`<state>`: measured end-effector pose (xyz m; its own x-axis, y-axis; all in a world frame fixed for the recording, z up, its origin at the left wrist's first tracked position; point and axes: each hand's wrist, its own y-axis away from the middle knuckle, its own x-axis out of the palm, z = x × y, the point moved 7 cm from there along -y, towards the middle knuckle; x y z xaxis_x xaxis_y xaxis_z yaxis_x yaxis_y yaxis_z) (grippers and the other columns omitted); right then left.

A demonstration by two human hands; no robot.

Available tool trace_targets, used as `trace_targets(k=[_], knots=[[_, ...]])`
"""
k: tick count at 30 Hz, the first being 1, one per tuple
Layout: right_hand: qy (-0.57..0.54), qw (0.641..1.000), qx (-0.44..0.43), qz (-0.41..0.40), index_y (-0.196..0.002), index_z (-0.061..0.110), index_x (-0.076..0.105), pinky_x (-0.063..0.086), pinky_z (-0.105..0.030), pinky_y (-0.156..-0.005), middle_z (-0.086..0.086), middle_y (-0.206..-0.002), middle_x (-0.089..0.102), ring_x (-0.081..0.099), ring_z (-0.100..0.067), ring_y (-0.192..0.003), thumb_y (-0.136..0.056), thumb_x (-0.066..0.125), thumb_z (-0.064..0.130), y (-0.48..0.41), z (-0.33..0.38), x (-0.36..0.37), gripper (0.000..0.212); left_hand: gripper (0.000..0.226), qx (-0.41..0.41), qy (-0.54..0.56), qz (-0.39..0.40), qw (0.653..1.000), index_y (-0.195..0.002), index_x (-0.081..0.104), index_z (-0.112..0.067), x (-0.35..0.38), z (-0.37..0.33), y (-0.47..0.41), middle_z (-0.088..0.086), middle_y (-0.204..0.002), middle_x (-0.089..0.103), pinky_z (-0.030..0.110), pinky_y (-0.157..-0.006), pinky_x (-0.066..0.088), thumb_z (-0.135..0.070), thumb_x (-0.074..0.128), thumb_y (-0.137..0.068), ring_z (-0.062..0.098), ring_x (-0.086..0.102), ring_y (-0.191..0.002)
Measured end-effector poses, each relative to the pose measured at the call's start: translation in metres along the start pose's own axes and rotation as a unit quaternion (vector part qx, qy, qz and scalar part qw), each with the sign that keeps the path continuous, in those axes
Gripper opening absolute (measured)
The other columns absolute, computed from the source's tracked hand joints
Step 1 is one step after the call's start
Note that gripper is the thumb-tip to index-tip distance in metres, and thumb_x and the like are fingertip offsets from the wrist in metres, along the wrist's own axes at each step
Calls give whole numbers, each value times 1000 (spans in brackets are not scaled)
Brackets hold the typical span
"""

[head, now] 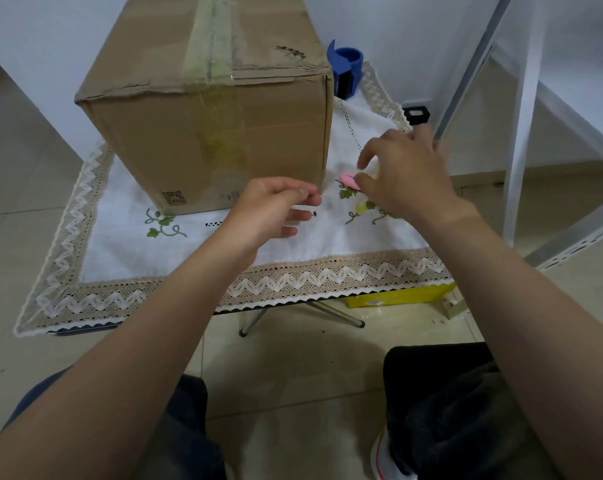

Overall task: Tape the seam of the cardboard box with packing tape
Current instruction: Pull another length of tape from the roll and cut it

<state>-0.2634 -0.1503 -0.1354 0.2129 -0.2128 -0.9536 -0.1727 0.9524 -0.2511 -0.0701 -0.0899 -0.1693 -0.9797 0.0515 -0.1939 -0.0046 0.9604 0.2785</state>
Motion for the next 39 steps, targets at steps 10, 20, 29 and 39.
trace_targets(k=[10,20,29,39], knots=[[22,997,14,79,-105,43,77,24,-64,-110,7,-98,63,32,-38,-129,-99,57,33,-6,10,29,23,22,-10,-3,-7,1000,-104,76,-20,-20,7,7,-7,-99,82,44,-94,59,-16,54,-106,13,75,-87],[43,995,16,85,-115,48,73,11,-67,-116,1,-122,64,28,-38,-137,-100,55,35,2,23,30,26,22,-7,-5,-3,1000,-102,76,-22,-20,3,8,-8,-98,82,44,-94,59,-17,54,-106,14,75,-89],[50,995,11,84,-115,47,73,14,-66,-115,1,-121,63,29,-37,-135,-99,57,35,4,25,30,26,22,-4,-10,-4,1000,-102,76,-22,-20,4,7,-8,-97,82,41,-90,59,-16,54,-105,12,75,-87],[14,1000,-13,-5,-112,42,76,21,-59,-109,2,-115,63,40,-36,-124,-101,58,34,17,30,13,23,21,4,-27,-28,999,-103,76,-20,-36,3,14,-8,-97,82,45,-94,58,-15,55,-105,16,75,-91]])
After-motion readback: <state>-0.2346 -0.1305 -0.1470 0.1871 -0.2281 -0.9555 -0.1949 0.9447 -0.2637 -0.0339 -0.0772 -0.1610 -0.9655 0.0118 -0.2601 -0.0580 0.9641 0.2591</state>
